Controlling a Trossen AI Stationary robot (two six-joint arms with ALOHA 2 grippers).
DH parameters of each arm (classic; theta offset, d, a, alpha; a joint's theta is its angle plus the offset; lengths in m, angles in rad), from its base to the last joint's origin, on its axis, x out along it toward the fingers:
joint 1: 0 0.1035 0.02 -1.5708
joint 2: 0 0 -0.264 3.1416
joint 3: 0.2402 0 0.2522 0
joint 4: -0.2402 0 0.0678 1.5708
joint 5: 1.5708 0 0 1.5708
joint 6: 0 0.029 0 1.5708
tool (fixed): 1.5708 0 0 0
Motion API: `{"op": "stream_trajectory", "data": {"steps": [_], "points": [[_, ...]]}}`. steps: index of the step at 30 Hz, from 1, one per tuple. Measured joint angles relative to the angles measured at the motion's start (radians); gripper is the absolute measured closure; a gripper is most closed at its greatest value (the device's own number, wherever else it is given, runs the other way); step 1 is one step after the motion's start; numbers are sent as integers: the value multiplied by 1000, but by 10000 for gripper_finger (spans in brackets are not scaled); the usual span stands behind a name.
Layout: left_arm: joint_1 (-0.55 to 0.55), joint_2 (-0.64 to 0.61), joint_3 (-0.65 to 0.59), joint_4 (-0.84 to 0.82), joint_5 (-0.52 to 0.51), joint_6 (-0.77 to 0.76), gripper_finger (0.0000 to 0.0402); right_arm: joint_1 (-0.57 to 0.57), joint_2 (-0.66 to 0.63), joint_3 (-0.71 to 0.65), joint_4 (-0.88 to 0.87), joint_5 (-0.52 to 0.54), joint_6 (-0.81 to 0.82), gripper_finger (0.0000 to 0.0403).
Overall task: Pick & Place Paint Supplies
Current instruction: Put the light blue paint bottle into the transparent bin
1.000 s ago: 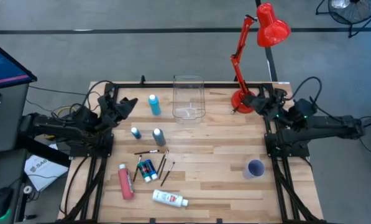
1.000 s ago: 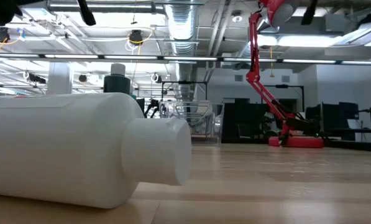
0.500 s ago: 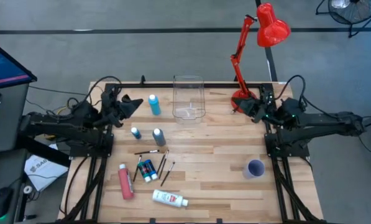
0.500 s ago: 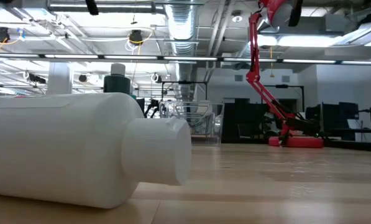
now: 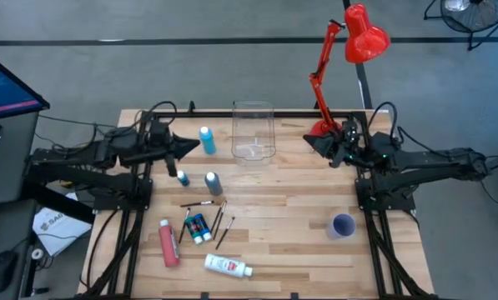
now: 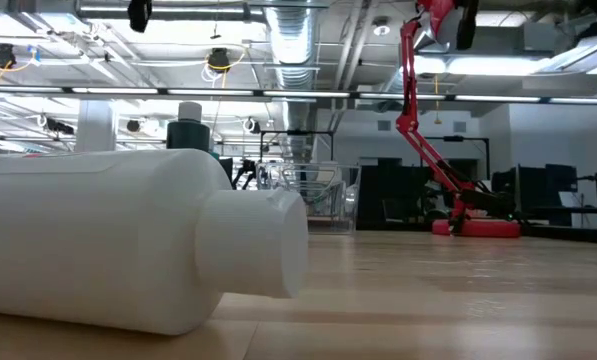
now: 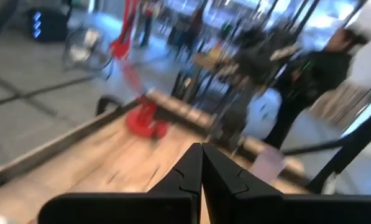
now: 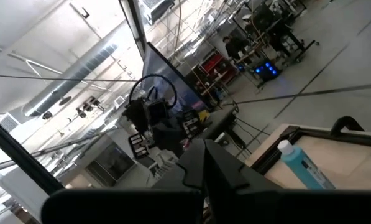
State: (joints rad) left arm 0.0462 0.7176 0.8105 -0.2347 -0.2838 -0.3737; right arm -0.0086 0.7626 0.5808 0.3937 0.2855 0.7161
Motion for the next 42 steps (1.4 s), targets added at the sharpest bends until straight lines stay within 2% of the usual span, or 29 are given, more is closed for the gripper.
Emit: {"op": "stream_trajectory", "data": {"steps": [8, 16, 23, 32, 36, 42], "points": [[60, 79, 44, -159, -5, -12, 401, 6, 38, 20, -36, -70, -45, 403], [90, 65, 44, -134, -6, -76, 401, 71, 193, 329, -521, -94, -283, 403], [101, 48, 46, -97, -7, -76, 401, 107, 352, 566, -806, -109, -411, 403], [101, 50, 46, -96, -7, -76, 401, 84, 446, 660, -853, -106, -428, 403], [101, 55, 46, -95, -7, -29, 400, 81, 474, 672, -862, -106, -428, 400], [101, 84, 45, -110, -7, 26, 378, 77, 488, 675, -887, -106, -428, 356]]}}
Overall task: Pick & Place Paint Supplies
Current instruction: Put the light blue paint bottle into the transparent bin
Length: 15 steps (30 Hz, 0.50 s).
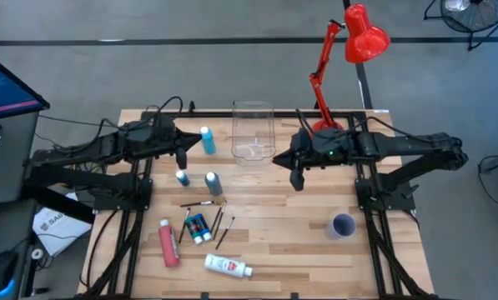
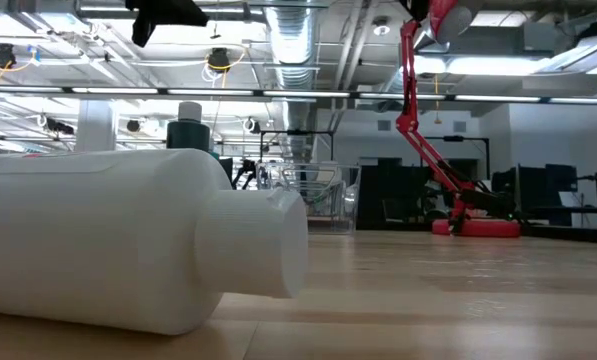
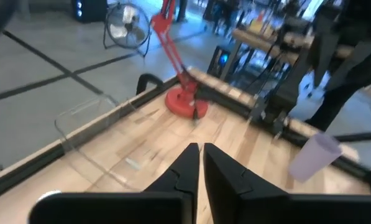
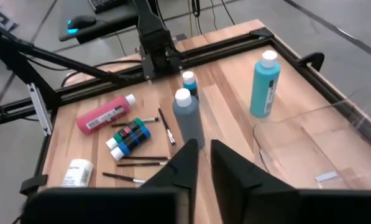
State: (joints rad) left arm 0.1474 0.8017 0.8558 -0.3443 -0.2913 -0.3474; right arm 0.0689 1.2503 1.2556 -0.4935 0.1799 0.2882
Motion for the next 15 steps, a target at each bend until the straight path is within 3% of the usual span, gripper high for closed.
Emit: {"op": "stream_trajectory", "data": {"steps": [8, 15], "points": [[0, 64, 0, -92, -57, 4, 312, 0, 0, 0, -9, 0, 18, 294], [0, 35, -1, -238, -246, 0, 250, 0, -1, 0, -29, 0, 59, 254]]}}
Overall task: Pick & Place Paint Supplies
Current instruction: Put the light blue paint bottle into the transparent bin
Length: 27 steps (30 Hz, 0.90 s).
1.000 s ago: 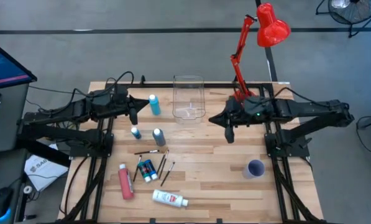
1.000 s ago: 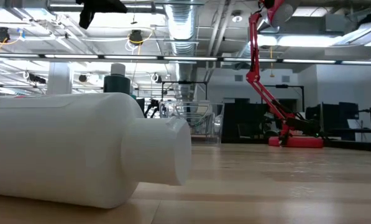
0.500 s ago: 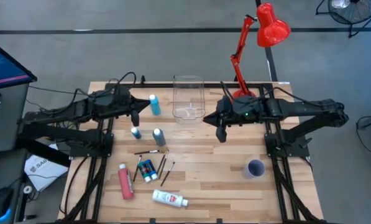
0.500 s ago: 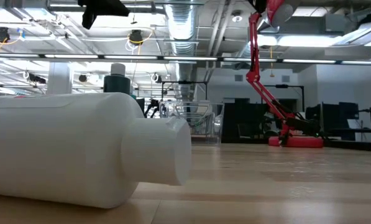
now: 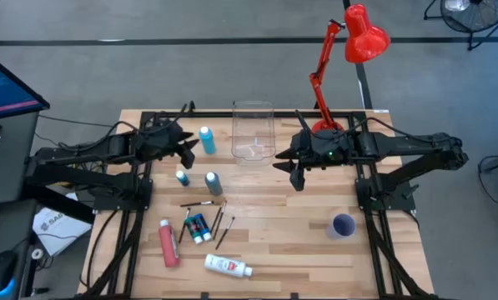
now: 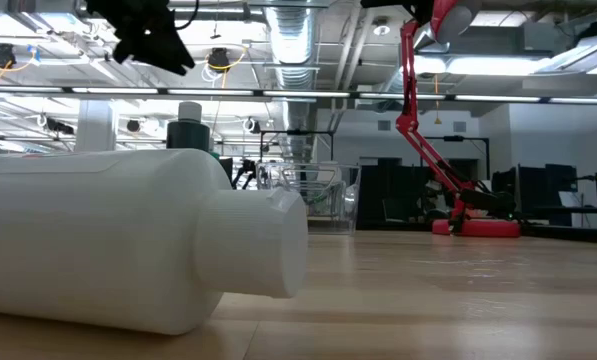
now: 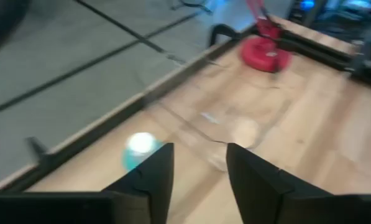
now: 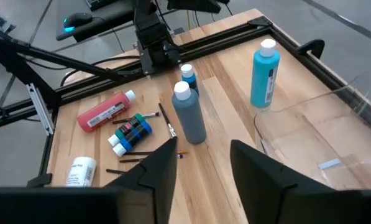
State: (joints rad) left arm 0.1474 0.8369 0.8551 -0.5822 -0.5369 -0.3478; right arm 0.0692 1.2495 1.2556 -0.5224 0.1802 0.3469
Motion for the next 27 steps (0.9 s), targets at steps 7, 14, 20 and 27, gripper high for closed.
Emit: {"op": "stream_trajectory", "data": {"steps": [7, 14, 20, 27], "points": [[6, -25, 0, -36, -21, -33, 201, -3, 0, 0, -2, 1, 2, 216], [6, 34, 0, -128, -42, -83, 181, -32, 0, 0, -2, 3, 2, 193], [21, 105, 0, -126, -50, -152, 167, -79, 0, 0, -2, 2, 21, 188], [121, 194, 0, -118, 19, -261, 147, -186, 0, 0, -1, -36, 98, 188]]}}
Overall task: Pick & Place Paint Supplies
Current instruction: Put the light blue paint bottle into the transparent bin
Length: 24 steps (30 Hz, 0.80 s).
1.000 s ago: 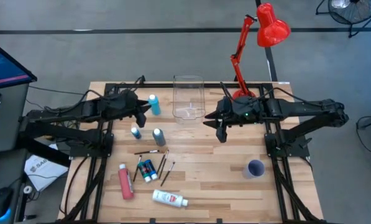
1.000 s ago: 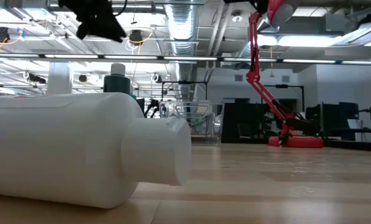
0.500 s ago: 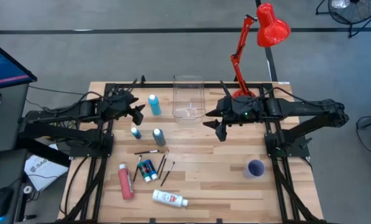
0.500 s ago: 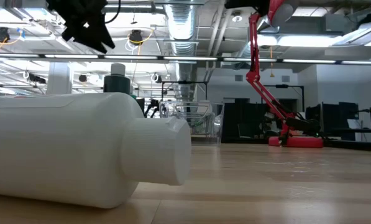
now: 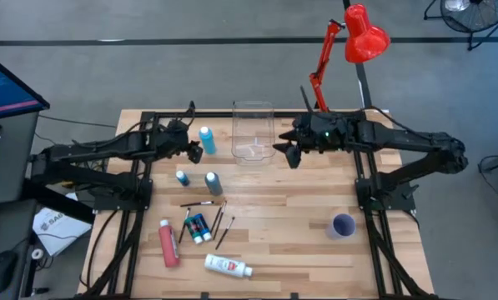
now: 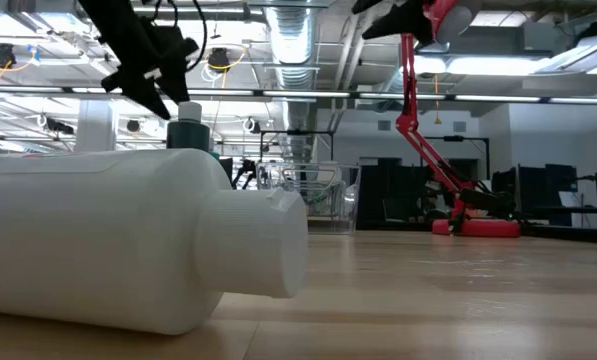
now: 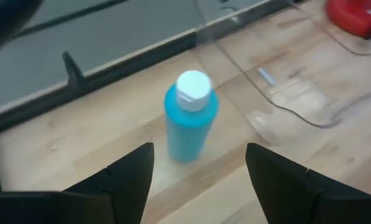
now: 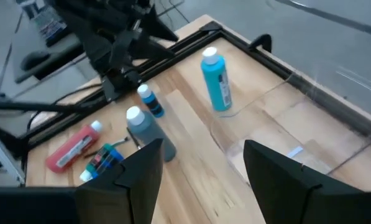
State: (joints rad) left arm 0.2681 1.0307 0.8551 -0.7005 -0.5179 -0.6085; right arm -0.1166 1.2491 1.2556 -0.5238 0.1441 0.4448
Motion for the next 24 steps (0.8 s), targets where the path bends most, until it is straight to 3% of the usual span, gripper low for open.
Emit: {"op": "stream_trajectory", "data": {"steps": [7, 15, 24], "points": [[40, 52, 0, 34, 72, 4, 130, -61, 0, 0, 15, -87, 58, 188], [80, 71, -13, 103, 131, 110, 125, -83, 0, 0, 43, -163, 65, 188], [72, 58, -255, 369, 206, 12, 125, -151, 0, 0, 74, -226, 101, 188]]}}
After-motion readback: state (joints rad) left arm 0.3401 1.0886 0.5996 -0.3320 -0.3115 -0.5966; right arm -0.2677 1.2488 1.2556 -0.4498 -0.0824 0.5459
